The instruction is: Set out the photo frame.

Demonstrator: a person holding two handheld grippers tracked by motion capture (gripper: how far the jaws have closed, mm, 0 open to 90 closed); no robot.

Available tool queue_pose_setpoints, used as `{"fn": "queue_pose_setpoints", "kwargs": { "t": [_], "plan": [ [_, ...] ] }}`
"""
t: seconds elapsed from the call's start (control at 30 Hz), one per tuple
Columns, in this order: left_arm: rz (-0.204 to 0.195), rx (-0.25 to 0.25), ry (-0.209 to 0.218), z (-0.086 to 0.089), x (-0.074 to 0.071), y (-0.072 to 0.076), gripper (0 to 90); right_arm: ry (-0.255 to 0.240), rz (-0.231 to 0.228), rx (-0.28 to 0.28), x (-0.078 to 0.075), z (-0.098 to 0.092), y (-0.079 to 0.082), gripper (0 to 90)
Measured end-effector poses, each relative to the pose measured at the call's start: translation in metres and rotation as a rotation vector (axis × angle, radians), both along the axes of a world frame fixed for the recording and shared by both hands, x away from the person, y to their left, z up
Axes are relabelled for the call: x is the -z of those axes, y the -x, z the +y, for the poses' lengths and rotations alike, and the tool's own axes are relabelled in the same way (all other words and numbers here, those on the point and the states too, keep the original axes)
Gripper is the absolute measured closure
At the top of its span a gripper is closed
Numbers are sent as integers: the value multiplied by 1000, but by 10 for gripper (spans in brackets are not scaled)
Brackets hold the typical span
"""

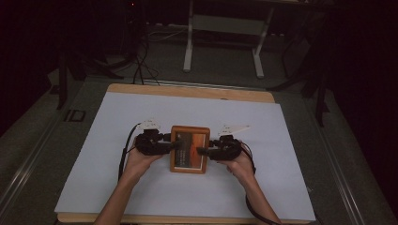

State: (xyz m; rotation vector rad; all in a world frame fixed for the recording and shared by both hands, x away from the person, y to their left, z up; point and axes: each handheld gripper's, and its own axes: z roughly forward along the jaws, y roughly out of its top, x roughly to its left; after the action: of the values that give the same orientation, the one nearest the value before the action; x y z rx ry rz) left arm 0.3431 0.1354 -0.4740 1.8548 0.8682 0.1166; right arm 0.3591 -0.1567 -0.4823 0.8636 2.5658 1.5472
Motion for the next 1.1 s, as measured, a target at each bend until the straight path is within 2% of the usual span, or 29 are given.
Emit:
{"fn": "queue_pose_setpoints", "kwargs": {
  "t": [0.23, 0.53, 0.63, 1.1],
  "plan": [
    [1, -1, 14, 5, -2, 2, 448, -6, -12, 1, -2, -3, 0, 432],
    [-9, -13, 23, 12, -8, 5, 448, 7, -14, -4, -6, -7, 2, 424],
    [-20, -27, 13, 15, -12, 6, 449, 7, -18, -3, -10, -9, 3, 424],
    [-53, -66, 9, 28, -23, 13, 454, -19, -32, 5, -21, -23, 5, 425]
  ]
}}
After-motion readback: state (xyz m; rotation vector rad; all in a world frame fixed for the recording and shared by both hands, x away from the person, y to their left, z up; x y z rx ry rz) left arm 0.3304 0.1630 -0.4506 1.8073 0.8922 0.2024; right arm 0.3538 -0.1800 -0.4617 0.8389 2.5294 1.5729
